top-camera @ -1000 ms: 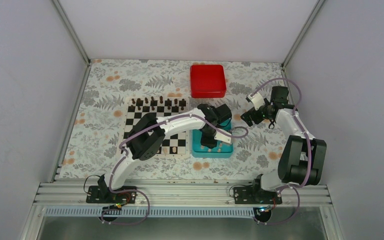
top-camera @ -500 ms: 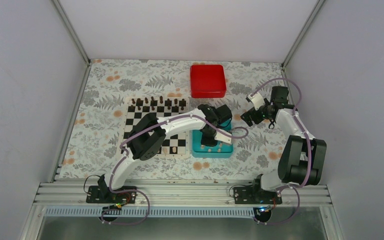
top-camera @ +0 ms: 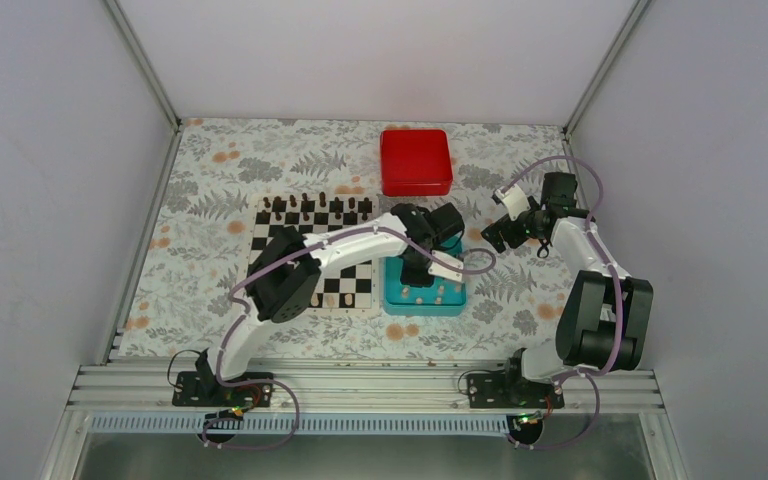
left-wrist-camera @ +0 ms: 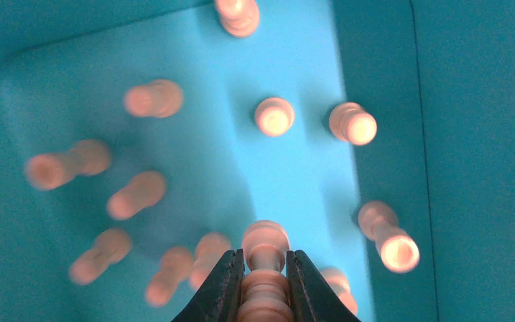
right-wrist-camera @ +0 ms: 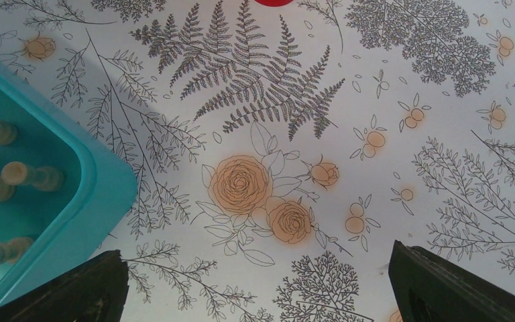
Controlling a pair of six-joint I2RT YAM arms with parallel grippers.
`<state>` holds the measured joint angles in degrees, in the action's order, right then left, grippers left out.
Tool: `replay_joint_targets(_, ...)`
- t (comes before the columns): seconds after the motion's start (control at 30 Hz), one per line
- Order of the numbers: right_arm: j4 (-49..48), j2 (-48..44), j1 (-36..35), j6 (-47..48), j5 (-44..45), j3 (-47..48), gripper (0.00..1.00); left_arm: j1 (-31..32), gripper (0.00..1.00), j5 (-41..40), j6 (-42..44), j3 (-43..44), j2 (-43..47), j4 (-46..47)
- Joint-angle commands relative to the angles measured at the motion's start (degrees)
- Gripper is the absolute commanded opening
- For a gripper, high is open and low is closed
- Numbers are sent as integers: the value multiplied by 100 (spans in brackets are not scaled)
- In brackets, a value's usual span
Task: Set up the chess pieces on the board
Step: Pick up the chess piece from the storage box, then place the chess piece on the chessboard.
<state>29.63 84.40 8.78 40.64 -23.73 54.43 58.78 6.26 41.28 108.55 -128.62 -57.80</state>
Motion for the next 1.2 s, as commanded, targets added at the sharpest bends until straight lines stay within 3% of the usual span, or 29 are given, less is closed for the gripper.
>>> replay_joint_targets(0.0, -15, 32, 80, -2, -26, -31, 100, 54, 13, -403, -98, 241, 738, -228)
replay_joint_targets(0.1, 19, 57, 74, 4, -2, 3, 100, 43, 13, -648, -159, 28, 1210, -305)
replay_joint_targets(0.27, 46, 115, 80, 5, 44, 45, 100, -194, 14, -1077, -342, -1058, 2181, -290)
replay_joint_targets(0.67, 128, 181, 80, -4, 70, 150, 100, -1883, 13, -1234, -591, -4120, 4849, -149)
replay_joint_targets(1.17, 177, 212, 80, 5, 87, 93, 100, -2344, 13, -873, -525, -5669, 5277, 495)
